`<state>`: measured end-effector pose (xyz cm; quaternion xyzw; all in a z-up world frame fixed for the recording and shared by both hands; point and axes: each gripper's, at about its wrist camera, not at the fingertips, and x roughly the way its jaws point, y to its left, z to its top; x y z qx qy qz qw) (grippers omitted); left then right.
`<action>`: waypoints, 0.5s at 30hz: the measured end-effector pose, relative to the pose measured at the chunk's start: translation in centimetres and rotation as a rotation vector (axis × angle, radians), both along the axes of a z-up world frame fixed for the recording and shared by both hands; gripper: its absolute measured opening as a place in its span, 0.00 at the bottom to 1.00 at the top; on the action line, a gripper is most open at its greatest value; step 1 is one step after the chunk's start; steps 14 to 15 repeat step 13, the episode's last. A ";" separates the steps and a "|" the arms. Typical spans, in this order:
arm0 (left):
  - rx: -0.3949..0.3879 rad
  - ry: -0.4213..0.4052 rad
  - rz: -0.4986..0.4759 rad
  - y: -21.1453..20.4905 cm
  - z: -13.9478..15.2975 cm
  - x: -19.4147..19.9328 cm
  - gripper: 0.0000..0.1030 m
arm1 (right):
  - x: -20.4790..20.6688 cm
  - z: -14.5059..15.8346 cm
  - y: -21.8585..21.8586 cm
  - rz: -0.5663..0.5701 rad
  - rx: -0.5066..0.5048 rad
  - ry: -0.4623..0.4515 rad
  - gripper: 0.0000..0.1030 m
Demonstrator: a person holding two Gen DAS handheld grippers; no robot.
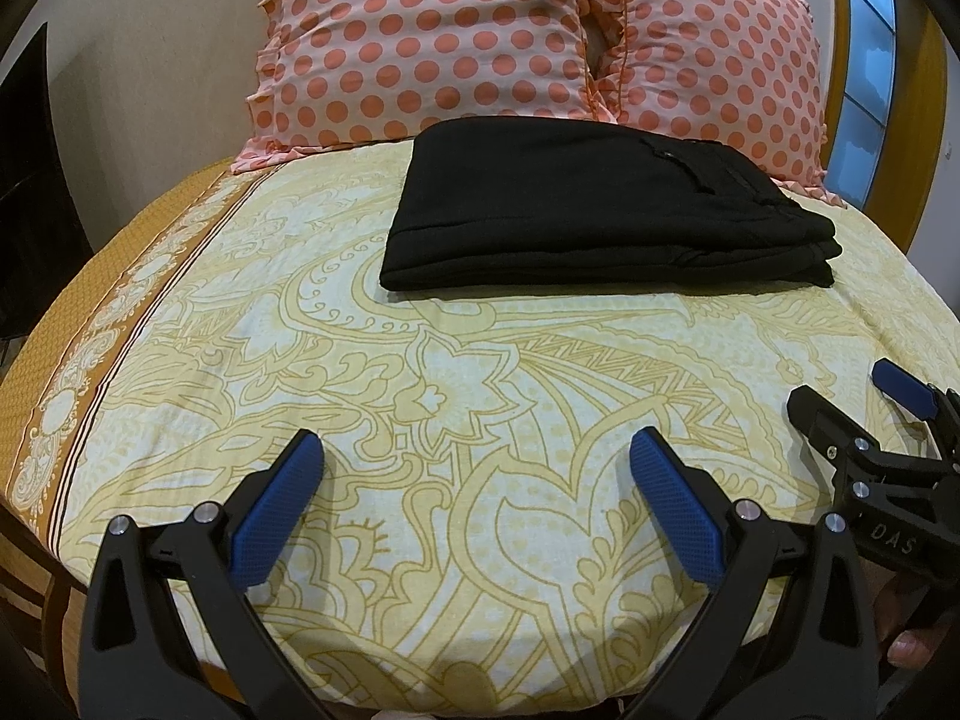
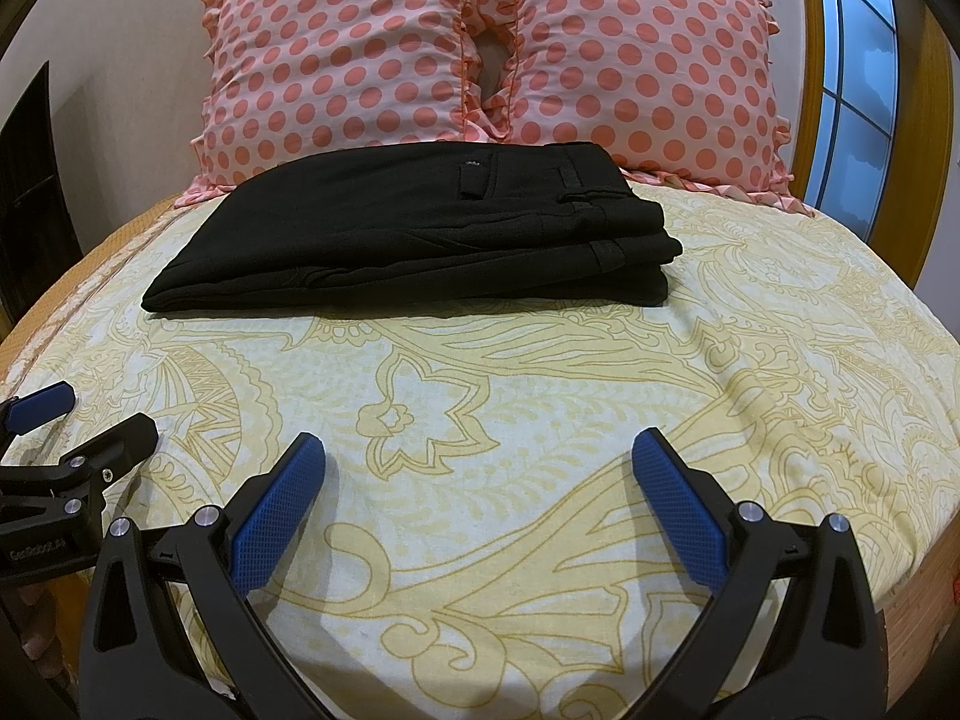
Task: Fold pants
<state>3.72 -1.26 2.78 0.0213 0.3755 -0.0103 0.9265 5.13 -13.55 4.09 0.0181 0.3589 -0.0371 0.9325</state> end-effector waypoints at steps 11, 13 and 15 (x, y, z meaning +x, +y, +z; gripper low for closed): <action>-0.001 -0.005 -0.014 0.2 0.1 0.0 0.98 | 0.0 0.0 0.1 0.000 0.000 -0.001 0.99; -0.002 -0.004 -0.015 0.2 0.1 -0.1 0.98 | 0.0 0.0 0.1 0.000 0.000 0.000 0.99; -0.002 -0.004 -0.015 0.2 0.1 -0.1 0.98 | 0.0 0.0 0.1 0.000 0.000 0.000 0.99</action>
